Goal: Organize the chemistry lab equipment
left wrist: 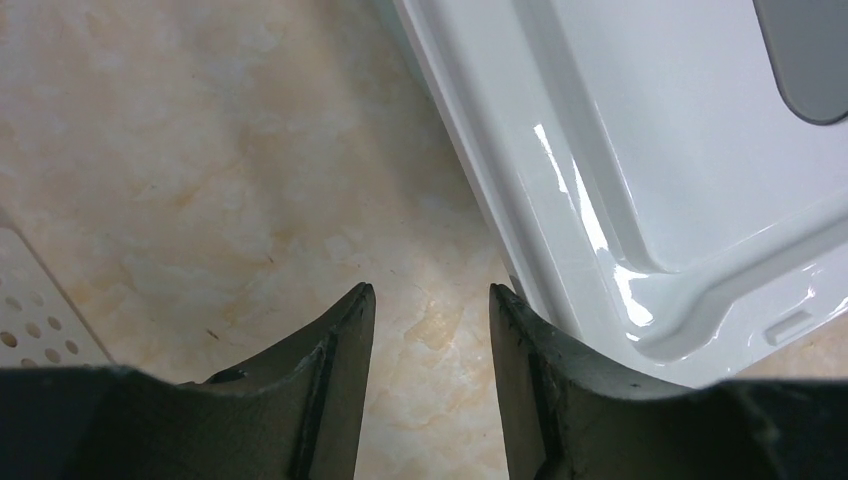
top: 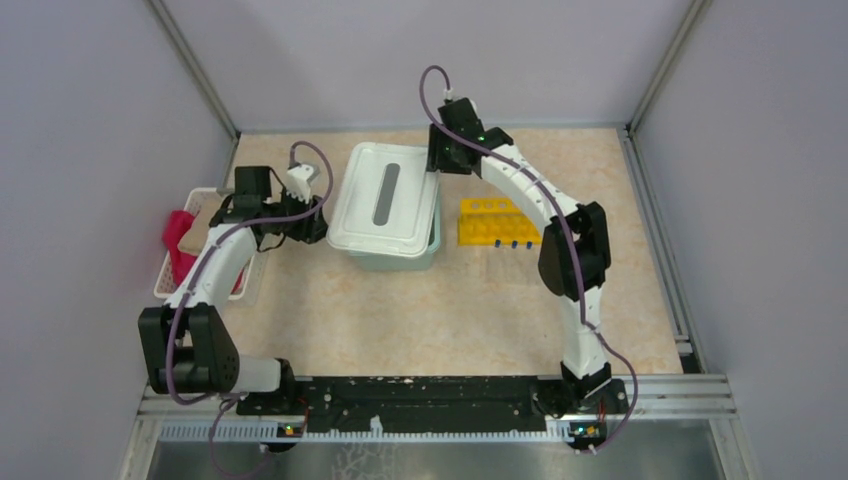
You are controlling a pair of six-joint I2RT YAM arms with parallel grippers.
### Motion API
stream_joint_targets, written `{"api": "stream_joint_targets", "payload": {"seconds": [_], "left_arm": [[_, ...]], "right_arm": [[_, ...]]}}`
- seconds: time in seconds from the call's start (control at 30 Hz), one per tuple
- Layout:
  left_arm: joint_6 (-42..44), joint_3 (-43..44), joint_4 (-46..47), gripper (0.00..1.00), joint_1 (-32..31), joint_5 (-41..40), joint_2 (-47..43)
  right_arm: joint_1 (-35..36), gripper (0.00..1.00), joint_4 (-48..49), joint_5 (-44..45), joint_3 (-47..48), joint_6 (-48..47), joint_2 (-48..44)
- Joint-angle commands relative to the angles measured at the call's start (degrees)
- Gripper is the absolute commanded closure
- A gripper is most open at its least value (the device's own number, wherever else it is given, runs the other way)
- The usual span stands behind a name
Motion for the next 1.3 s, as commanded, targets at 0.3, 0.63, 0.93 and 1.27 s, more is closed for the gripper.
{"api": "stream_joint_targets", "payload": {"seconds": [0.3,0.63,0.93,1.27], "left_arm": [[-1.2,-1.2,-1.0,0.47,-5.1,0.1,-4.3],[-1.2,4.2,-5.7,0.35,-5.0,-5.9,-4.8],[9.6,8.3,-16.7,0.16,-4.2,0.0,-7.6],[17.8,2.1,-19.7,0.14,-4.2,7.9,-10.7]], "right_arm": [[-0.6,0.53,-0.9,-0.6,6.4,-0.2,3.5],[-0.6,0.54,-2.3,-0.2,10.7,-0.6,6.7],[-0.7,0.55,-2.5,1.0,13.0,-0.7,8.9],[-1.7,0.56,-3.0,-0.5,16.3,1.2,11.6]]}}
